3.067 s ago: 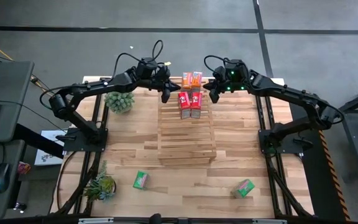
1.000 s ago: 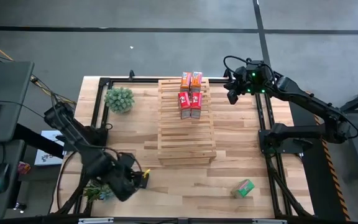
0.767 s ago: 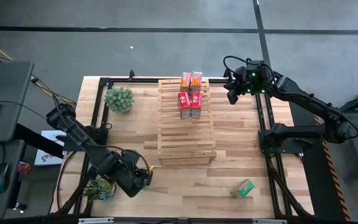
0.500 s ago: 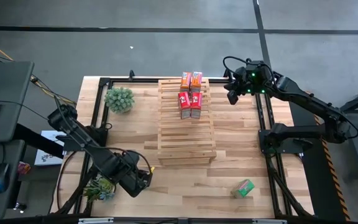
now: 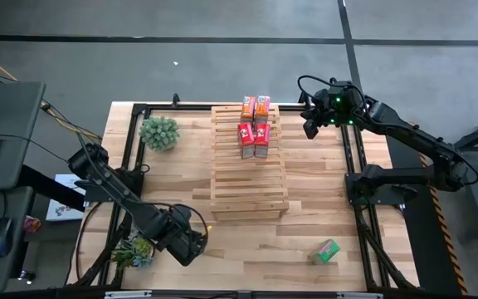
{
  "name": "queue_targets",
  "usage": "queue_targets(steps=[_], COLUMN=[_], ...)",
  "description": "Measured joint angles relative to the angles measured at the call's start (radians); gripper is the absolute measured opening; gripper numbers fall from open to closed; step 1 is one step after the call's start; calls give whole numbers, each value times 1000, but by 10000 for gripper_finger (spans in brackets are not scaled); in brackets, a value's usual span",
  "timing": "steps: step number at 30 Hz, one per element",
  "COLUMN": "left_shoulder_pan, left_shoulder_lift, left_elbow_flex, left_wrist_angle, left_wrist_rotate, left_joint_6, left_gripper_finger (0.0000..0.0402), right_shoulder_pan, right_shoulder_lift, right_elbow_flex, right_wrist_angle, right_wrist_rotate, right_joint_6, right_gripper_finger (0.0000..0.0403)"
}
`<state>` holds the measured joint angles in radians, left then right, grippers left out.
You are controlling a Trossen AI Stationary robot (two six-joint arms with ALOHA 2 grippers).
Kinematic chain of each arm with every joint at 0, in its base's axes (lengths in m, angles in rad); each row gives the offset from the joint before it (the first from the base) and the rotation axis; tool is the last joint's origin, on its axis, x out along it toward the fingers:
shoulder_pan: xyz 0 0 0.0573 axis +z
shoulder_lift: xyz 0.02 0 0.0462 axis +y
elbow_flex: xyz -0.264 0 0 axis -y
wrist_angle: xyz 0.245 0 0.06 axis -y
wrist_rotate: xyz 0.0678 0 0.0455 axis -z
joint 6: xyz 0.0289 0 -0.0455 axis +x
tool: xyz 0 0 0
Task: Stack cereal on shelf
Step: Put the left green cereal box on the shelf
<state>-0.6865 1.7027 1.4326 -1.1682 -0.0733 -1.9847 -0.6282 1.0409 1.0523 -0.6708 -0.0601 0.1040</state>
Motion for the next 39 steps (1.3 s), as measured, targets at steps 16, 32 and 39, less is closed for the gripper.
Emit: queue_targets(steps=[16, 32, 39], left_shoulder_pan=[6, 22, 38], left_shoulder_lift=[24, 10, 18], left_elbow_flex=[1, 8, 7], left_wrist_angle=[12, 5, 8], left_wrist_rotate=[-35, -22, -28], left_joint_6=[7, 22, 30], left_gripper_finger=[229, 229, 229], right_shoulder_pan=[0, 0, 0], right_shoulder_lift=[0, 0, 0], right_elbow_flex=[0, 0, 0], right_wrist_angle=[0, 1, 1], right_wrist_rotate=[0, 1, 1], right_joint_6=[0, 0, 0], right_gripper_finger=[1, 1, 1])
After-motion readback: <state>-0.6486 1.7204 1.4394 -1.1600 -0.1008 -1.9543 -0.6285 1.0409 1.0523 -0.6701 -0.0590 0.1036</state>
